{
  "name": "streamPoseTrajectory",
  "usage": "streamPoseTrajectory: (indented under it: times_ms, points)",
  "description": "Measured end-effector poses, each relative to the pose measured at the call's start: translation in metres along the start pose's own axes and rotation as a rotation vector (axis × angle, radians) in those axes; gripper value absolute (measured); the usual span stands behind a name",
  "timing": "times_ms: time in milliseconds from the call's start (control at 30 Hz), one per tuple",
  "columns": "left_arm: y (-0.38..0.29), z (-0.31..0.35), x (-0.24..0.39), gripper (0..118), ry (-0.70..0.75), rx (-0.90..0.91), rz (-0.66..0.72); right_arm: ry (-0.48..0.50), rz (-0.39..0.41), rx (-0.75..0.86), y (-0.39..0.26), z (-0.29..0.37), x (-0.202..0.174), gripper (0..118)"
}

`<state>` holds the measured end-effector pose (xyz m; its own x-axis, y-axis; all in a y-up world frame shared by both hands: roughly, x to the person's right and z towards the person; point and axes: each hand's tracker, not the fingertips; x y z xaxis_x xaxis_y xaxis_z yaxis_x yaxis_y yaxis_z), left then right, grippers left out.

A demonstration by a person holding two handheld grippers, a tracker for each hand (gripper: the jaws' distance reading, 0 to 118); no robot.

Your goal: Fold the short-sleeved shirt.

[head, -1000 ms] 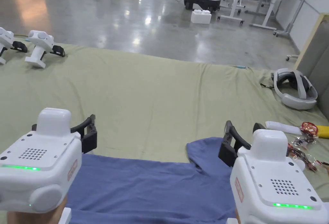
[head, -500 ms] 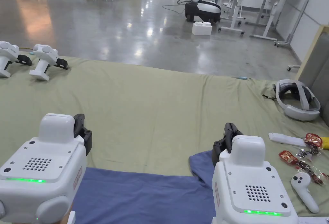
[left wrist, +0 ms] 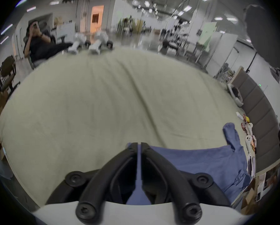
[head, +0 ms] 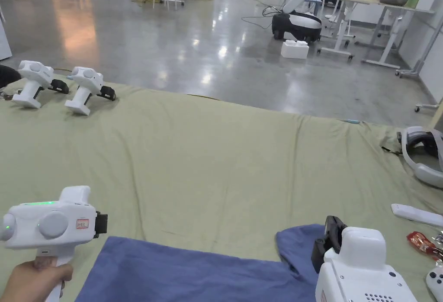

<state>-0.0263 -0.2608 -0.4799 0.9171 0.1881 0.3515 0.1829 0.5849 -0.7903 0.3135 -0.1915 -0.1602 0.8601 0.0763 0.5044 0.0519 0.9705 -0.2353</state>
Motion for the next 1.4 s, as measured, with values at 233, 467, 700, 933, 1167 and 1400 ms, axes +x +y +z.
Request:
streamPoseTrajectory:
  times_ms: [233, 467, 700, 933, 1167, 1400]
  points:
    - [0.010, -0.047, 0.007, 74, -0.021, -0.184, -0.064, -0.021, 0.018, -0.088, -0.021, -0.015, 0.007, 4]
    - [0.012, -0.084, 0.017, 73, 0.069, -0.237, -0.096, -0.044, 0.014, -0.156, -0.038, -0.027, 0.018, 4]
    - [0.002, -0.081, 0.044, 27, 0.119, -0.190, -0.201, -0.057, -0.029, -0.226, -0.052, -0.035, 0.030, 4]
    - [0.000, -0.068, 0.030, 7, 0.062, -0.146, -0.221, -0.104, -0.067, -0.321, -0.048, -0.065, 0.072, 5]
    - [-0.002, -0.035, 0.023, 7, 0.014, -0.068, -0.174, -0.029, -0.150, -0.675, -0.053, -0.143, 0.143, 63]
    - [-0.006, -0.021, 0.025, 7, 0.011, -0.022, -0.160, 0.021, -0.120, -0.885, -0.086, -0.201, 0.163, 65]
